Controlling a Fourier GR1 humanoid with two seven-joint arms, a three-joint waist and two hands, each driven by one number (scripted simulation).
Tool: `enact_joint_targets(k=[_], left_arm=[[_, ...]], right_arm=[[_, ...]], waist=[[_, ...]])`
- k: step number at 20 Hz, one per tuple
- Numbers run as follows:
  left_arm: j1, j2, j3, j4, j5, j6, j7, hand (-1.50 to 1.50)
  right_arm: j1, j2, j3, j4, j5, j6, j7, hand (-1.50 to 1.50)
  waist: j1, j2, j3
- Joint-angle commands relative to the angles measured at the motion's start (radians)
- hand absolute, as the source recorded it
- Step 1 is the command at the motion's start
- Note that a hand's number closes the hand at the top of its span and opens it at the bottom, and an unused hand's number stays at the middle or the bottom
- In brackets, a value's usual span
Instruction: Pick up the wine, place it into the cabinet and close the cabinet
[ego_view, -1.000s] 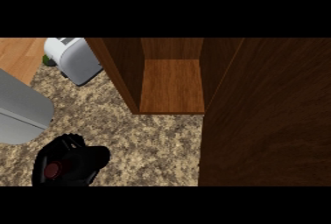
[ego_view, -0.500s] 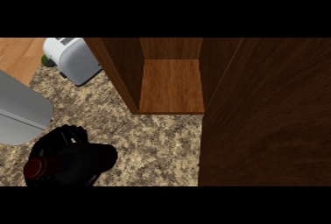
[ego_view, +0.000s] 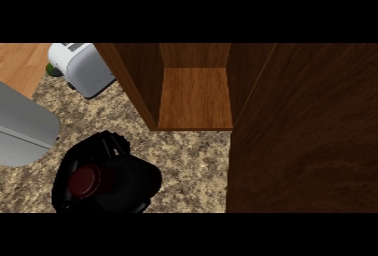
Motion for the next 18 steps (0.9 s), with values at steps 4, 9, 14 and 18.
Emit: enact_joint_targets(k=[4,9,14,18], left_arm=[[-0.1,-0.003,-0.21,0.01,-0.024,0.214,0.041,1.5],[-0.268,-0.004,-0.287,-0.027,-0.032,0.396,0.212,1.5],[-0.455,-0.004,-0.33,0.127,-0.048,0.568,0.196,1.5],[-0.562,-0.004,-0.293,0.138,-0.049,0.595,0.304,1.5]], right_arm=[[-0.032,-0.021,-0.05,-0.07,-0.092,-0.016,0.073,-1.5],[-0.008,-0.003,-0.018,-0.095,-0.078,-0.004,0.056,-1.5],[0.072,0.018,-0.028,-0.141,-0.092,0.018,0.017,-1.5],[0.082,0.02,-0.022,-0.104,-0.07,0.035,-0.01,-1.5]], waist=[[0.002,0.002,0.0],[-0.001,0.001,0.0],[-0.015,0.001,0.001],[-0.005,0.001,0.0]])
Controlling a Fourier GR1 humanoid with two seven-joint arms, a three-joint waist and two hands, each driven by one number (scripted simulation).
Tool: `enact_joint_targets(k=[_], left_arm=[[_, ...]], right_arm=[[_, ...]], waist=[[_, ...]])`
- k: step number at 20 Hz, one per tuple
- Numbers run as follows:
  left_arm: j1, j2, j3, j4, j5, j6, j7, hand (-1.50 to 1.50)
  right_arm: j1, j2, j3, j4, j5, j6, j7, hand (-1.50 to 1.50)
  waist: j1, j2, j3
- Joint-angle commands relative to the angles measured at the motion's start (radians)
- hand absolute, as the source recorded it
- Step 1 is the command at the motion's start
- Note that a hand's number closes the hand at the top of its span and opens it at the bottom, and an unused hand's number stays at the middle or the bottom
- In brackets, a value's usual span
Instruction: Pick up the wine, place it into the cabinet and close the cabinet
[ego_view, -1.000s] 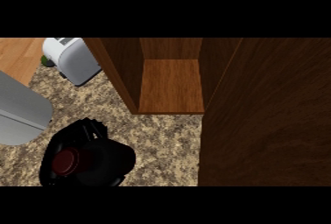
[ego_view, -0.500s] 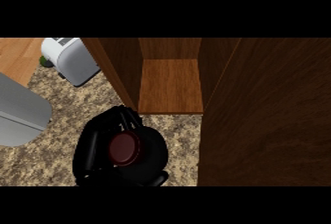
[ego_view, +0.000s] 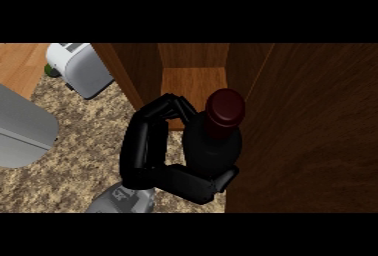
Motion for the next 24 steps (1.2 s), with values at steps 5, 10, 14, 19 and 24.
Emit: enact_joint_targets(k=[5,10,14,19,24], left_arm=[[-0.112,0.0,-0.055,0.064,-0.014,0.148,0.05,1.5],[-0.196,0.0,0.003,0.18,-0.01,0.129,0.016,1.5],[-0.184,0.0,0.017,0.212,0.032,0.137,-0.042,1.5],[-0.152,0.0,-0.059,0.244,0.132,0.234,-0.159,1.5],[-0.118,0.0,-0.034,0.303,0.205,0.203,-0.275,1.5]], right_arm=[[0.044,-0.006,-0.016,-0.173,-0.095,-0.014,0.073,-1.5],[0.001,-0.01,0.013,-0.134,-0.054,-0.026,0.089,-1.5],[0.077,-0.012,-0.01,-0.195,-0.088,-0.006,0.066,-1.5],[0.024,-0.033,-0.041,-0.138,-0.101,-0.009,0.073,-1.5],[-0.03,-0.071,-0.088,-0.157,-0.153,-0.02,0.128,-1.5]], waist=[[0.002,-0.002,0.0],[0.004,0.0,-0.001],[-0.003,0.0,0.0],[-0.001,0.001,-0.001],[0.0,0.0,-0.001]])
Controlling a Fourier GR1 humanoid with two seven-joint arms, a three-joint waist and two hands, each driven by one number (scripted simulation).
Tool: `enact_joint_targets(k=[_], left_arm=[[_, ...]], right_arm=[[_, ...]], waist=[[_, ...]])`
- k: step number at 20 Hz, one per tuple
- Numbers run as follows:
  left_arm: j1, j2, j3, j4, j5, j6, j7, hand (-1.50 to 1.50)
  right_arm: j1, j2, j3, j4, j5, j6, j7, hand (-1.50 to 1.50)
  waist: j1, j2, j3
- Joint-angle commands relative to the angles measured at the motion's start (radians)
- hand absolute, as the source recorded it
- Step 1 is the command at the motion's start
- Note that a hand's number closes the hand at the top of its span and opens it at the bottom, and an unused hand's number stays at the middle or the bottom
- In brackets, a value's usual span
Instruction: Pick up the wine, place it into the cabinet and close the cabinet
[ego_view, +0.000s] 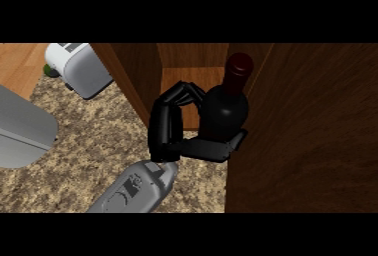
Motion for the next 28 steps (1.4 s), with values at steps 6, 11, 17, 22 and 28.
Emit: enact_joint_targets(k=[6,11,17,22,28], left_arm=[[-0.025,0.0,0.006,0.137,-0.007,0.019,-0.075,1.5],[0.041,0.0,0.028,0.225,0.007,-0.061,-0.225,1.5],[-0.014,0.017,0.081,0.273,0.037,-0.057,-0.223,1.5],[-0.036,0.0,0.124,0.37,0.113,-0.095,-0.338,1.5],[-0.064,0.029,0.21,0.4,0.091,-0.168,-0.276,1.5]], right_arm=[[0.071,0.009,-0.02,-0.144,-0.09,0.002,0.029,-1.5],[0.093,-0.038,-0.092,-0.15,-0.176,0.045,0.036,-1.5],[0.04,-0.008,-0.051,-0.117,-0.102,0.0,0.039,-1.5],[-0.036,-0.032,-0.074,-0.086,-0.136,-0.022,0.077,-1.5],[0.108,0.026,-0.02,-0.129,-0.063,0.02,-0.029,-1.5]], waist=[[0.003,-0.002,0.001],[-0.001,-0.001,0.001],[0.008,-0.001,0.0],[0.003,0.001,0.0],[0.004,-0.001,0.001]])
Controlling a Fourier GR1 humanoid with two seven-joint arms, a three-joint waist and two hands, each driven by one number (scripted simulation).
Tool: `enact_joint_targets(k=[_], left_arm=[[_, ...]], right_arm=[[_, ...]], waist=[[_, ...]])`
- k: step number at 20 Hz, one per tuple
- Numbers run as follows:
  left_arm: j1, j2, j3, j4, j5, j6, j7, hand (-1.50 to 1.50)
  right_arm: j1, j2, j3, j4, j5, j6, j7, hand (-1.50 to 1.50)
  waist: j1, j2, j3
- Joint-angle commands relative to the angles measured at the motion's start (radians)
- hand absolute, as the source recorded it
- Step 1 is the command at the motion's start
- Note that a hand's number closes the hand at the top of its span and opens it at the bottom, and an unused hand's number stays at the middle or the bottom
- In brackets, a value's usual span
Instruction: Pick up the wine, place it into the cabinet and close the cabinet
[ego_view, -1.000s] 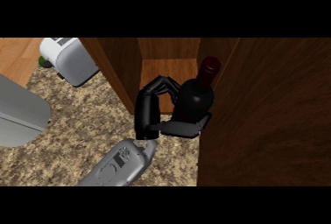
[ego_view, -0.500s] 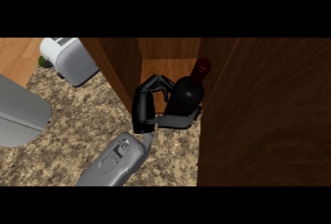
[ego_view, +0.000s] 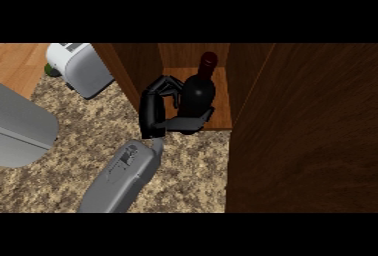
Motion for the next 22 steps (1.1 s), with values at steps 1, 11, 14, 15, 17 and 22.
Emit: enact_joint_targets(k=[1,11,14,15,17,22], left_arm=[[-0.011,-0.013,0.037,0.039,-0.006,-0.052,0.032,1.5],[-0.185,-0.013,0.123,0.276,0.023,-0.062,0.004,1.5],[-0.213,-0.013,0.11,0.327,0.074,-0.065,-0.042,1.5],[-0.253,-0.013,0.136,0.397,0.111,-0.09,-0.077,1.5],[-0.287,-0.013,0.079,0.381,0.13,-0.033,-0.047,1.5],[-0.345,-0.013,0.192,0.517,0.04,-0.058,-0.166,1.5]], right_arm=[[0.024,0.018,0.002,-0.076,-0.035,-0.013,0.014,-1.5],[0.071,0.006,0.006,-0.181,-0.082,-0.021,0.08,-1.5],[0.049,0.0,-0.012,-0.123,-0.096,-0.01,0.05,-1.5],[0.094,0.056,0.092,-0.138,0.004,-0.016,0.011,-1.5],[0.044,0.029,0.056,-0.104,-0.03,-0.011,0.011,-1.5],[0.017,-0.004,0.004,-0.096,-0.071,-0.012,0.04,-1.5]], waist=[[0.005,0.0,0.0],[-0.012,0.001,0.0],[-0.01,0.002,0.0],[-0.02,0.005,0.0],[-0.016,0.004,0.0],[-0.014,0.005,0.0]])
